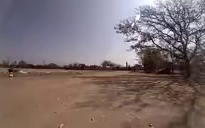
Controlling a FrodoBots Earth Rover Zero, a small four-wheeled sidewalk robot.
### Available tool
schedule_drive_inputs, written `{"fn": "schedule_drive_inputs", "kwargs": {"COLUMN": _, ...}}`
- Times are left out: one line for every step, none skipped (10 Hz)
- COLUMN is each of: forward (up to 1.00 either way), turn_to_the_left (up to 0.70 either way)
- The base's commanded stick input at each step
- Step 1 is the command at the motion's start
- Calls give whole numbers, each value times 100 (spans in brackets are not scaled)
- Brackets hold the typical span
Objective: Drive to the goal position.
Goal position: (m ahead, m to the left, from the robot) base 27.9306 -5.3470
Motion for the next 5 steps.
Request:
{"fn": "schedule_drive_inputs", "kwargs": {"forward": 100, "turn_to_the_left": 0}}
{"fn": "schedule_drive_inputs", "kwargs": {"forward": 100, "turn_to_the_left": 0}}
{"fn": "schedule_drive_inputs", "kwargs": {"forward": 100, "turn_to_the_left": 0}}
{"fn": "schedule_drive_inputs", "kwargs": {"forward": 100, "turn_to_the_left": 0}}
{"fn": "schedule_drive_inputs", "kwargs": {"forward": 100, "turn_to_the_left": 0}}
